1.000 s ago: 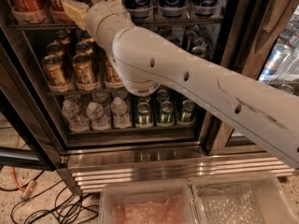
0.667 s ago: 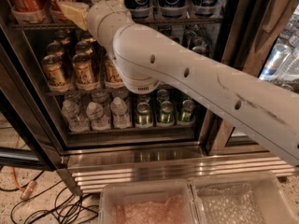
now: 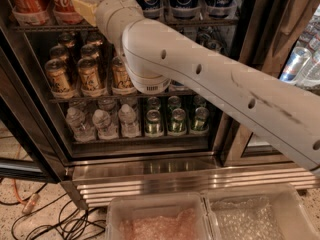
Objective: Pick blue plastic bottle from top shelf of fridge
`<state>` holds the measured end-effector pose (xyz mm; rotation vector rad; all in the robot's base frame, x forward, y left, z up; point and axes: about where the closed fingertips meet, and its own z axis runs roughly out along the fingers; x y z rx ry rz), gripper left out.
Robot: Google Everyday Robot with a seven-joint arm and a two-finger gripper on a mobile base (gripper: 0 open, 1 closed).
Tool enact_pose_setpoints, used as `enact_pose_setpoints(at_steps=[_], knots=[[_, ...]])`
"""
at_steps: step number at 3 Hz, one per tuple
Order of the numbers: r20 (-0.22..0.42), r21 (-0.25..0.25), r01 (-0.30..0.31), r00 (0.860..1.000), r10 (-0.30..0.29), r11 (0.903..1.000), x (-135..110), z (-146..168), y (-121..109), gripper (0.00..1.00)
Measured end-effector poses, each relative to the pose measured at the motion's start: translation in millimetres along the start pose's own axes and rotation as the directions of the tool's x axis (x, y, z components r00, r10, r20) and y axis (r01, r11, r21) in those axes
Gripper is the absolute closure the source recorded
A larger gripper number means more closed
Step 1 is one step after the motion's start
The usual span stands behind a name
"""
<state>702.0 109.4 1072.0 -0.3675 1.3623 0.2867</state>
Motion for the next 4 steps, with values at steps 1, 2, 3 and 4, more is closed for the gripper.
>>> enact_pose_setpoints(at_steps=[1,2,3,4], knots=[[0.003,0.012,0.002,1.0,-0.002,0.9999,-1,4,-5,0.29],[0.003,0.024,0.003,1.0,-0.003,0.9997,0,6,-9,0.29],[0.001,0.053,-0.001,1.0,0.001,0.9986,2,9,-16,0.29],[0.004,0.07,-0.007,1.0,0.007,0.9975,4,13,-22,0.28]])
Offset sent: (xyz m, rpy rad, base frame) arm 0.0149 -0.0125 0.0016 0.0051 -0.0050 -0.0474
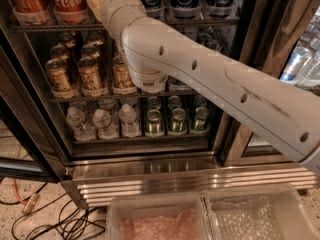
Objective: Pick blue plastic bottle from top shelf of fridge
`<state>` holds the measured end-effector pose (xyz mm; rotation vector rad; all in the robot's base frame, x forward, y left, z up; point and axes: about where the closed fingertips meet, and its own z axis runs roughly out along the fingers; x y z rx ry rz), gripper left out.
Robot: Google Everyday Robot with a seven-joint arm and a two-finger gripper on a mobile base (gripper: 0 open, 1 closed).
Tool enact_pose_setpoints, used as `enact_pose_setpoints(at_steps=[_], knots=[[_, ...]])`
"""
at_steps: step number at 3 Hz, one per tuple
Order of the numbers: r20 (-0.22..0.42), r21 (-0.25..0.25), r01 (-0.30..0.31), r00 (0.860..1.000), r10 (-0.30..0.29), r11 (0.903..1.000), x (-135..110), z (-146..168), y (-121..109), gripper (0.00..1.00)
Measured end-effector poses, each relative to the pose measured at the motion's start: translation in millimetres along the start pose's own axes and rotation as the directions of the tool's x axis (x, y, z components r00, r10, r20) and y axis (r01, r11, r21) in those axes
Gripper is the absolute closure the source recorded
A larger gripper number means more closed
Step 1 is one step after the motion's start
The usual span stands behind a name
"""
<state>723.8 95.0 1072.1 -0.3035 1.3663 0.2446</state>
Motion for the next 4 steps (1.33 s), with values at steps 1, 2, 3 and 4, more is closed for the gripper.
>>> enact_pose_setpoints(at_steps=[1,2,3,4], knots=[[0.004,0.005,-0.008,1.0,0.008,0.9999,1.9,7.3,-2.1,0.29],[0.007,0.004,-0.01,1.0,0.01,0.9999,1.6,6.9,-0.9,0.48],[0.01,0.002,-0.012,1.0,0.012,0.9999,1.2,6.9,0.5,0.71],[0.012,0.001,-0.014,1.0,0.014,0.9999,0.7,6.5,1.7,0.95]])
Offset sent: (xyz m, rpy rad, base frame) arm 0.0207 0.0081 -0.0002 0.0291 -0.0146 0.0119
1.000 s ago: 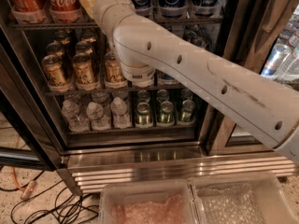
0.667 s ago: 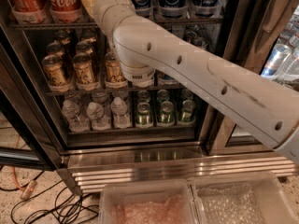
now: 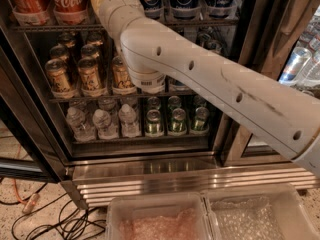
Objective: Pick blue plastic bottle from top shelf of fridge
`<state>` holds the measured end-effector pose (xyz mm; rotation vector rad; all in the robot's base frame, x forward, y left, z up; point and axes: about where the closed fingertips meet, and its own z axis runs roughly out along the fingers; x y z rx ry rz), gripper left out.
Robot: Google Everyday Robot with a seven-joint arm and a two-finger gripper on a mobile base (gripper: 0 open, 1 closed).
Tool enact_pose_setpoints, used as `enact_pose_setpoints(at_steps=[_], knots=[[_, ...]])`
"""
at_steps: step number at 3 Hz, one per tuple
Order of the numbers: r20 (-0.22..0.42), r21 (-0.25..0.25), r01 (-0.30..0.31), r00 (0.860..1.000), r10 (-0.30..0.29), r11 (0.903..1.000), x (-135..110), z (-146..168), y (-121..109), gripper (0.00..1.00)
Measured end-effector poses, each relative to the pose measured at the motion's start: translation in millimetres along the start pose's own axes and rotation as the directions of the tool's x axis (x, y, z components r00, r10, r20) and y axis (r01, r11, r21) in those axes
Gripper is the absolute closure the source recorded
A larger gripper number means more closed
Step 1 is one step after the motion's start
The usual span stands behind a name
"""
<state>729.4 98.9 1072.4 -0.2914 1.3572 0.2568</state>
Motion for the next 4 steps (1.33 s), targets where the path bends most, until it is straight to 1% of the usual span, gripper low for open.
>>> enact_pose_setpoints(at_steps=[1,4], knots=[[0.007,-0.005,-0.004,1.0,0.004,1.0,-1.2,0.8,2.6,1.0],[0.036,-0.015,-0.001,0.999,0.001,0.9999,-8.8,3.7,7.6,1.0]])
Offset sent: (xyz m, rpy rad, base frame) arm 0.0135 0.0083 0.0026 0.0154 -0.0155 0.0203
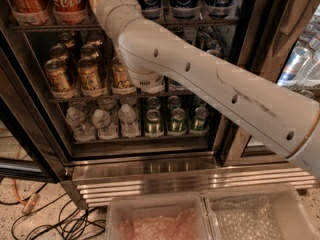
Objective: Pick blue plastic bottle from top shelf of fridge
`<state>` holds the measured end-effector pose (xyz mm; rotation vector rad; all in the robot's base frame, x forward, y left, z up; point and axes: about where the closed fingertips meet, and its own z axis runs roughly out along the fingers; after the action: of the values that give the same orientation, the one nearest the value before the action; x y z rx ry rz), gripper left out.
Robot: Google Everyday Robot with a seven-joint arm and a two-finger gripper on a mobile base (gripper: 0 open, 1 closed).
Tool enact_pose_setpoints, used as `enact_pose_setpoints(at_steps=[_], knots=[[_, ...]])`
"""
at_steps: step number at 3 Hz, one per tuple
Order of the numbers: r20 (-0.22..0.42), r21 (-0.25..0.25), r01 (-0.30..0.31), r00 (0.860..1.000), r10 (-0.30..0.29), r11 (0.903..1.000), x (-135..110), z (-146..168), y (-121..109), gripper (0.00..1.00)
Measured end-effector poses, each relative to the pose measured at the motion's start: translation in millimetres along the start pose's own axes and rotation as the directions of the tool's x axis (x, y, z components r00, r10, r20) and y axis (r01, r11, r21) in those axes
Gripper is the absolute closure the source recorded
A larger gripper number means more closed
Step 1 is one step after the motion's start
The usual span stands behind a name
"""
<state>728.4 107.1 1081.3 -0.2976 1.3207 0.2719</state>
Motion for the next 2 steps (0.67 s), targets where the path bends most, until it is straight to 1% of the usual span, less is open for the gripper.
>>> enact_pose_setpoints(at_steps=[2], knots=[[0.062,-0.011,0.018,0.998,-0.017,0.9998,-17.7,9.6,2.6,1.0]])
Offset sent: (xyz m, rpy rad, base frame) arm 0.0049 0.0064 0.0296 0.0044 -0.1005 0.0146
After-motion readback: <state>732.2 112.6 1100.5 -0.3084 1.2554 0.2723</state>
